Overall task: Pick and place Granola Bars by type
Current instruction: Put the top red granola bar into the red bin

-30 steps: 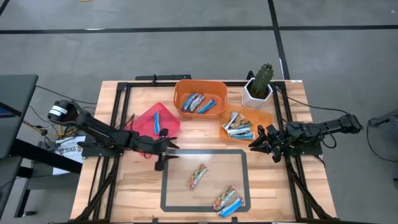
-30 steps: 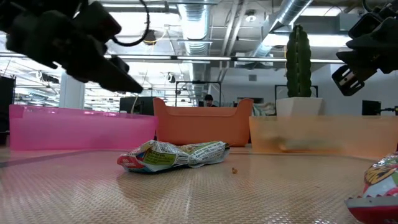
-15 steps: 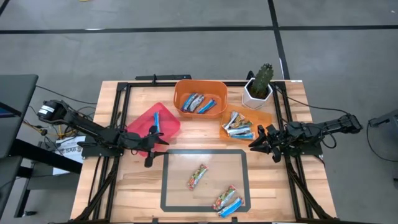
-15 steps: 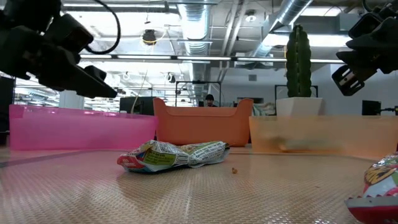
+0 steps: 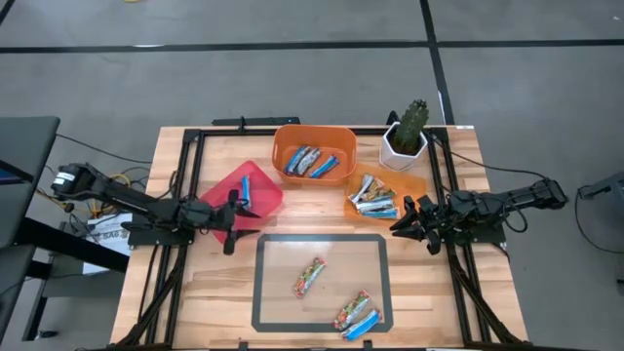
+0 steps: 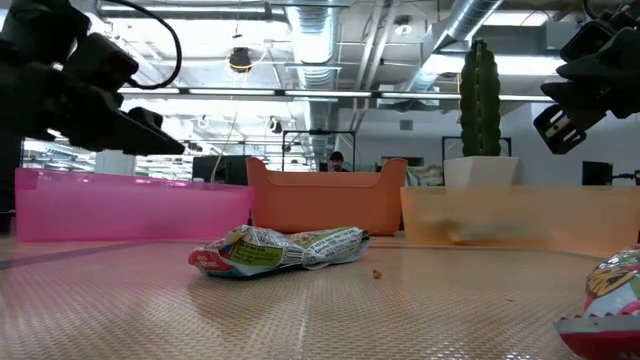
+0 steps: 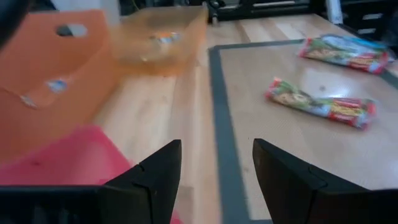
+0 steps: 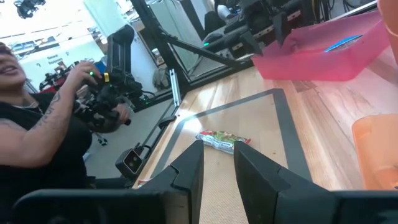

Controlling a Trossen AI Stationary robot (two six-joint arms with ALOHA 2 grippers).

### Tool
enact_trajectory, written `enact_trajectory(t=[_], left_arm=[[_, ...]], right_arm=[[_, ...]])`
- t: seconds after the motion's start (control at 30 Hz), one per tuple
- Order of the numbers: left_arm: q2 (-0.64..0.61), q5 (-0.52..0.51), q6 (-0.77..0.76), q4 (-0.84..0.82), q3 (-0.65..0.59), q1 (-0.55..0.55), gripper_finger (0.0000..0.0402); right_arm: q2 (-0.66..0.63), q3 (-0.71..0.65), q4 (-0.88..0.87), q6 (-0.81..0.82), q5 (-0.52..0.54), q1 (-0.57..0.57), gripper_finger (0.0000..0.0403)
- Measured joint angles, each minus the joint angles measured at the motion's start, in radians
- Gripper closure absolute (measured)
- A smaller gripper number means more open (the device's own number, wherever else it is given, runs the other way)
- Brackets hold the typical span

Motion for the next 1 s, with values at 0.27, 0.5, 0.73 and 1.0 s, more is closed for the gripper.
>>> enact_trajectory(t=[0.27, 0.5, 0.73, 1.0], left_arm=[[-0.106, -0.012, 0.114, 0.000, -0.001, 0.077, 0.0209], [-0.215, -0.015, 0.200, -0.031, -0.001, 0.132, 0.0209], [-0.391, -0.014, 0.203, -0.160, -0.002, 0.168, 0.0209], [-0.644, -0.014, 0.196, -0.411, -0.002, 0.174, 0.0209]], right_arm=[[0.000, 0.000, 0.000, 0.000, 0.000, 0.000, 0.0321], [0.000, 0.000, 0.000, 0.000, 0.000, 0.000, 0.0321], [0.000, 0.000, 0.000, 0.000, 0.000, 0.000, 0.0321], [0.000, 0.000, 0.000, 0.000, 0.000, 0.000, 0.0321]])
